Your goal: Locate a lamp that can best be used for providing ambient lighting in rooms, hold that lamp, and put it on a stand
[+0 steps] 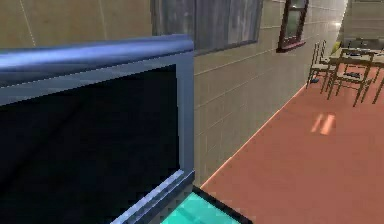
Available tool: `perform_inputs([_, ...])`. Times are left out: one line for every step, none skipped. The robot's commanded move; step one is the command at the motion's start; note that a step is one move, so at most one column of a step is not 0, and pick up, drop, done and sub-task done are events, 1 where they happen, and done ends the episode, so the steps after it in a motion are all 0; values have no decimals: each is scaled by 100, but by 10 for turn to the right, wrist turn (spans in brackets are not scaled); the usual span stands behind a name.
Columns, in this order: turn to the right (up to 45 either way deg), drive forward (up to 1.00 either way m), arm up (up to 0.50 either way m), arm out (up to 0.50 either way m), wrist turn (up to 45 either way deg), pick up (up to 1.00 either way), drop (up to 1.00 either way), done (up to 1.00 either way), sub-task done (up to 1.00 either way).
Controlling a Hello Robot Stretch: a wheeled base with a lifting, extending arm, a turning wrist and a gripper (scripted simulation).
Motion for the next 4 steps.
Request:
perform_inputs([390, 0, 0, 0, 0, 0, 0, 0, 0])
perform_inputs([-450, 0, 0, 0, 0, 0, 0, 0, 0])
perform_inputs([-450, 0, 0, 0, 0, 0, 0, 0, 0])
perform_inputs([-450, 0, 0, 0, 0, 0, 0, 0, 0])
